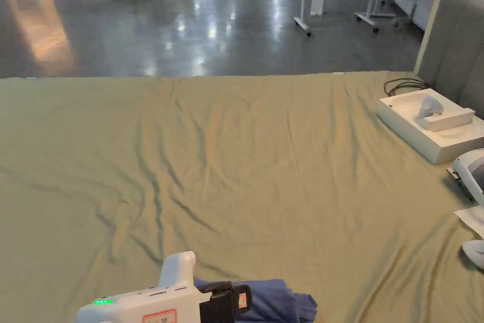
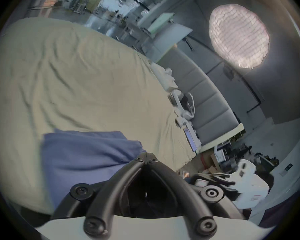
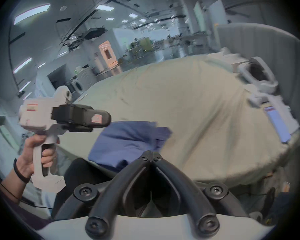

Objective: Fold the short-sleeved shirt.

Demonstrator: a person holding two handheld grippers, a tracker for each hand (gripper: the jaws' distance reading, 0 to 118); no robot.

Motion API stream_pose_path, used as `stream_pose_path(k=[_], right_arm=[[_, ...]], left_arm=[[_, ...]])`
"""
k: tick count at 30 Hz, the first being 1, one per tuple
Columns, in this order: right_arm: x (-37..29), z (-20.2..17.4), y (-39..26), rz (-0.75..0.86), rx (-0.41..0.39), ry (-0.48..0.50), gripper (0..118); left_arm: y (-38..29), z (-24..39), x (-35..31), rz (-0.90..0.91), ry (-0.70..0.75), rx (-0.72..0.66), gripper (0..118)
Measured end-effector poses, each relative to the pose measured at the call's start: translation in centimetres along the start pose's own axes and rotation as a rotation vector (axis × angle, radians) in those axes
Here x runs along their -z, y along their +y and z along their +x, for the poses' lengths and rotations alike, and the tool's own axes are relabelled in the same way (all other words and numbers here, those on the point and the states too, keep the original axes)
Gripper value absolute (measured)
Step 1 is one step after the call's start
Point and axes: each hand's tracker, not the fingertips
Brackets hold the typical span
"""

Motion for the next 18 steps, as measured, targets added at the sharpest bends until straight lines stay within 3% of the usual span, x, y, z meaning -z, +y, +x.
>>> stream_pose_path(k=[2,4,5,7,9,11,13,18], right_arm=[[3.4,-0.8,1.5,-0.067,0.051,0.086,0],[7.1,-0.9,2.4,-0.134,0.023,0.071,0],[9.2,-0.3,2.6,-0.178,0.009,0.060,0],[12.1,0.5,2.7,-0.306,0.007,0.064,0],[15.0,1.8,1.8,-0.479,0.001,-0.044,0],[14.8,2.9,1.8,-0.400,0.066,0.034,0],[14.9,3.2,2.1,-0.431,0.137,0.033,0],[15.3,3.3,2.2,-0.443,0.113,0.034,0]], left_arm=[[0.0,-1.2,-2.3,0.028,0.010,-0.005,2],[0.1,-2.7,-3.8,0.036,0.012,-0.007,4],[0.0,-3.4,-4.6,0.042,0.013,-0.005,12],[-0.2,-4.9,-5.7,0.050,0.019,-0.007,55],[-0.2,-7.2,-6.2,0.043,0.011,-0.046,90],[-0.3,-9.2,-6.4,0.015,-0.011,-0.116,94],[-0.2,-10.9,-6.1,-0.007,-0.024,-0.174,94],[0.7,-14.4,-2.8,-0.113,-0.101,-0.249,94]])
